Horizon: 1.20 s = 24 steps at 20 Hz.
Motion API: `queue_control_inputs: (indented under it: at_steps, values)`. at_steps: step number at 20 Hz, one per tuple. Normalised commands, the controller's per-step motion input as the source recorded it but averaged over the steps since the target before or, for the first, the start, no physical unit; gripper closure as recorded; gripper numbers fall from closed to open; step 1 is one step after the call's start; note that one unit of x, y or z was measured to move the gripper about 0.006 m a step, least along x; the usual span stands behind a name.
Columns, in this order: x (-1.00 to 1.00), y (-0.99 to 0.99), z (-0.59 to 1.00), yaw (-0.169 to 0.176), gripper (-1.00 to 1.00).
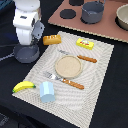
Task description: Interact with the objects in diverse but meaningful ways.
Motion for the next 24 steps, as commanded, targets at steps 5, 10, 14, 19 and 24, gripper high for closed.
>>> queue_control_inputs:
  at_steps: [5, 10, 14, 19, 24]
  values:
    - [0.0, -0.47, 0.34, 0.0, -1.0]
    - [0.11, -0.58, 0.16, 0.017, -1.0]
    - [0.15, -0.68, 0.03, 0.026, -1.0]
    - [0.09, -0.73, 0.0, 0.028, -1.0]
    - [0.09, -0.68, -0.02, 0.029, -1.0]
